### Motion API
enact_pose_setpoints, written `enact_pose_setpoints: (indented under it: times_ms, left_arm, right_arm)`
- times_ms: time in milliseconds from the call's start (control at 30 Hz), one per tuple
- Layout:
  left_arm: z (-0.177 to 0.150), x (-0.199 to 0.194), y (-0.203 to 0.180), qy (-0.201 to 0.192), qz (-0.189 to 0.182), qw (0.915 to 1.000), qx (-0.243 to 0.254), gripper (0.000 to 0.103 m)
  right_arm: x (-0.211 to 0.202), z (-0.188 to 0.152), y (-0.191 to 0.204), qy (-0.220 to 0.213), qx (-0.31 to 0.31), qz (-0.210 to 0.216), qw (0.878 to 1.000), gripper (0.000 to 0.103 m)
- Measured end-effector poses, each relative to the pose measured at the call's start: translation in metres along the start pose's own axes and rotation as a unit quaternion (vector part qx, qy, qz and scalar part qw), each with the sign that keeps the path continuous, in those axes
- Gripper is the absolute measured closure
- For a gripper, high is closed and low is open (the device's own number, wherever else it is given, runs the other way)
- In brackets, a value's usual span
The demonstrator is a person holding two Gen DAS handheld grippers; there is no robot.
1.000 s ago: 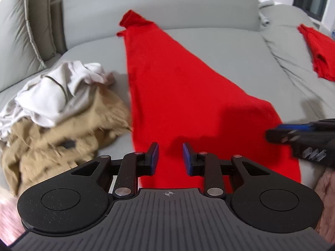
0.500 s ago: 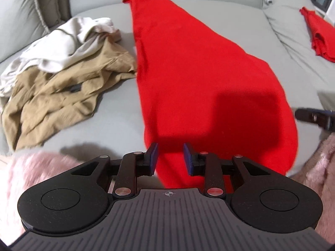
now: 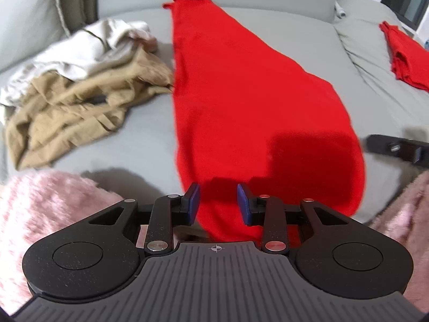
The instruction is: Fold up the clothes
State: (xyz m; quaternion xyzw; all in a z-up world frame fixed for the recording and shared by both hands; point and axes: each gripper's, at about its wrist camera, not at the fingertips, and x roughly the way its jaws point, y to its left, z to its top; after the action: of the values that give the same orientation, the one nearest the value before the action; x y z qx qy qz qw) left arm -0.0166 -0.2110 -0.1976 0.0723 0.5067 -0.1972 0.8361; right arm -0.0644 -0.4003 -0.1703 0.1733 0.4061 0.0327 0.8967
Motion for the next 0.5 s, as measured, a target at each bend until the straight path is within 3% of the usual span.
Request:
enact_pose_setpoints:
  times_ms: [167, 200, 267, 367, 433, 500]
  left_arm:
    - [0.000, 0.018, -0.009, 0.025, 0.003, 0.9995, 0.017, 0.068]
    - [0.001, 0.028, -0.011, 0.048, 0.022, 0.9983, 0.023, 0.067]
    - [-0.001, 0.046, -0.009, 0.105, 0.064, 0.9921, 0.024, 0.068]
    - [-0.003, 0.049, 0.003, 0.136, 0.076, 0.9878, -0.002, 0.069]
    - [-0.003, 0.021, 0.010, 0.072, 0.036, 0.9967, -0.011, 0.069]
    - [-0.005, 0.004, 0.015, 0.025, 0.001, 0.9995, -0.020, 0.069]
  right_arm:
    - [0.026, -0.006, 0.020, 0.059, -0.051, -0.003, 0.997, 0.087]
    - [0.034, -0.007, 0.020, 0.082, -0.052, -0.023, 0.995, 0.099]
    - [0.039, -0.006, 0.015, 0.101, -0.032, -0.035, 0.994, 0.103]
    - [0.031, -0.005, 0.010, 0.121, -0.015, -0.062, 0.991, 0.095]
    - [0.020, -0.006, 0.003, 0.127, 0.001, -0.052, 0.991, 0.080]
    - [0.009, -0.004, -0.007, 0.121, 0.022, -0.018, 0.992, 0.064]
